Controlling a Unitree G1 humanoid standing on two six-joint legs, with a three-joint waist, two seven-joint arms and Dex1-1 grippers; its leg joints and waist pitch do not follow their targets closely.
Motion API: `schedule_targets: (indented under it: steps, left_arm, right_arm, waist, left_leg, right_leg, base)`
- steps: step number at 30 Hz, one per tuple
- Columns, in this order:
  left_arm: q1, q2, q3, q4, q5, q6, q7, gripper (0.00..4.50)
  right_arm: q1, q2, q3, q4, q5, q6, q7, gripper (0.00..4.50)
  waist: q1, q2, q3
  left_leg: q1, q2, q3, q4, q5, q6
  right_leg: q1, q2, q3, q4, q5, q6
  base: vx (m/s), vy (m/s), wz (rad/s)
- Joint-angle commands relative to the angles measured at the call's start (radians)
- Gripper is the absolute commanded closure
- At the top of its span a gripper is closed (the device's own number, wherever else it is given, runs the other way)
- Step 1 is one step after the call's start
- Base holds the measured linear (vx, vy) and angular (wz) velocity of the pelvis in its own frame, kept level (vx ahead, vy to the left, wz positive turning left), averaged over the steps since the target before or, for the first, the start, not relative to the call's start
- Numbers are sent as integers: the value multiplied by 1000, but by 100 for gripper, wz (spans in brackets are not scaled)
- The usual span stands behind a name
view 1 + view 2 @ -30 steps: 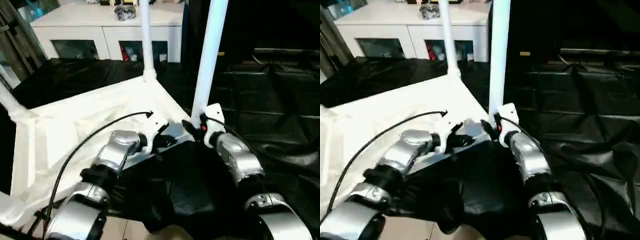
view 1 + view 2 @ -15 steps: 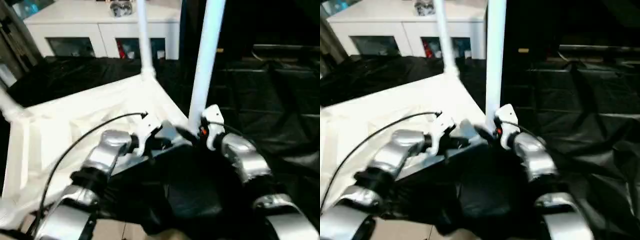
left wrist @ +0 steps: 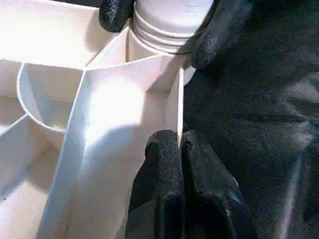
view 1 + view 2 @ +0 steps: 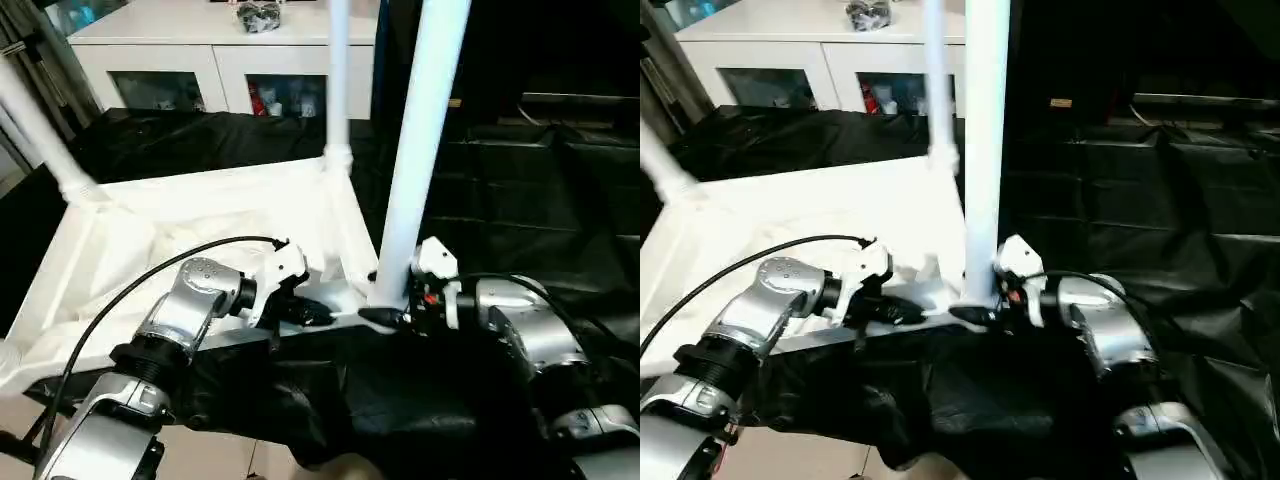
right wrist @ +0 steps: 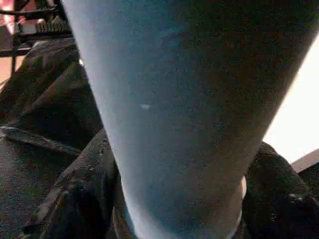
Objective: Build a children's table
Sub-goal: Rotate leg to tighten
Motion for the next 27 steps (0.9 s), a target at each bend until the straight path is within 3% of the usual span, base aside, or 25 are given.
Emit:
schedule_targets:
  steps: [1, 7, 10, 12, 13, 14, 18, 22, 23, 25, 26, 27]
  left_arm:
    - [-20, -26, -9, -64, -42, -26, -10, 450]
    - [-18, -34, -7, -62, -45, -28, 0, 450]
    - [-28, -70, 14, -47, -47, -16, 59, 450]
    - [-33, -82, 21, -39, -46, -12, 81, 450]
    - [-46, -108, 30, -20, -38, -10, 133, 450]
    - [-55, -124, 33, -4, -28, -6, 172, 450]
    - [-84, -182, 36, 53, 13, 6, 316, 450]
    - [-101, -243, 49, 82, 36, 29, 460, 450]
    - [-104, -258, 51, 90, 42, 28, 495, 450]
    - [-101, -269, 47, 87, 47, 23, 503, 450]
    - [-99, -271, 44, 84, 49, 17, 502, 450]
    - [-98, -273, 42, 83, 49, 7, 497, 450]
  right_arm:
    - [26, 33, 88, -9, 0, 20, 56, 157]
    - [34, 49, 85, -19, 11, 33, 52, 173]
    - [42, 90, 56, -8, 28, 61, -10, 176]
    - [40, 103, 46, 3, 26, 68, -40, 177]
    - [27, 140, 21, 50, 6, 71, -150, 178]
    - [13, 166, 3, 91, -12, 72, -242, 178]
    - [-31, 253, -48, 200, -54, 72, -523, 179]
    - [-72, 332, -99, 268, -59, 90, -732, 180]
    - [-82, 354, -101, 283, -61, 90, -759, 180]
    - [-91, 374, -84, 293, -81, 63, -766, 180]
    - [-94, 382, -85, 296, -77, 51, -763, 145]
    - [-99, 390, -89, 301, -72, 39, -761, 145]
  waist:
    - [-2, -6, -61]
    - [0, -5, -61]
    - [-1, -2, -61]
    - [-2, -3, -59]
    - [-2, 4, -57]
    - [-7, 3, -54]
    - [-28, 7, -48]
    - [-37, 7, -49]
    - [-38, 13, -51]
    - [-40, 10, -52]
    - [-41, 11, -53]
    - [-42, 12, -55]
  left_leg:
    - [4, 16, 5, -67, -199, 94]
    - [4, 15, 4, -67, -197, 89]
    - [4, 15, 4, -67, -198, 86]
    - [5, 15, 3, -70, -220, 75]
    - [6, 14, 4, -70, -229, 69]
    - [5, 14, 3, -75, -256, 54]
    - [11, 5, -3, -79, -319, 9]
    - [9, 3, -2, -79, -315, 19]
    - [11, 3, -4, -78, -316, 21]
    - [8, 2, -3, -78, -311, 30]
    - [7, 1, -2, -77, -307, 38]
    - [4, 1, -2, -78, -300, 46]
  right_leg:
    - [58, -39, 29, -60, -113, -282]
    - [59, -39, 28, -61, -121, -278]
    - [59, -38, 29, -60, -109, -278]
    - [58, -39, 27, -64, -151, -270]
    - [56, -39, 28, -65, -164, -268]
    - [54, -41, 28, -71, -212, -258]
    - [49, -42, 26, -87, -373, -197]
    - [48, -39, 27, -92, -375, -182]
    - [47, -39, 27, -90, -369, -184]
    - [49, -38, 25, -92, -353, -183]
    - [49, -38, 26, -91, -339, -185]
    - [51, -38, 25, -89, -328, -186]
  base:
    - [0, 0, 0]
    - [0, 0, 0]
    - [0, 0, 0]
    - [0, 0, 0]
    - [0, 0, 0]
    - [0, 0, 0]
    - [0, 0, 0]
    - [0, 0, 0]
    - [0, 0, 0]
    - [0, 0, 0]
    - [0, 0, 0]
    - [0, 0, 0]
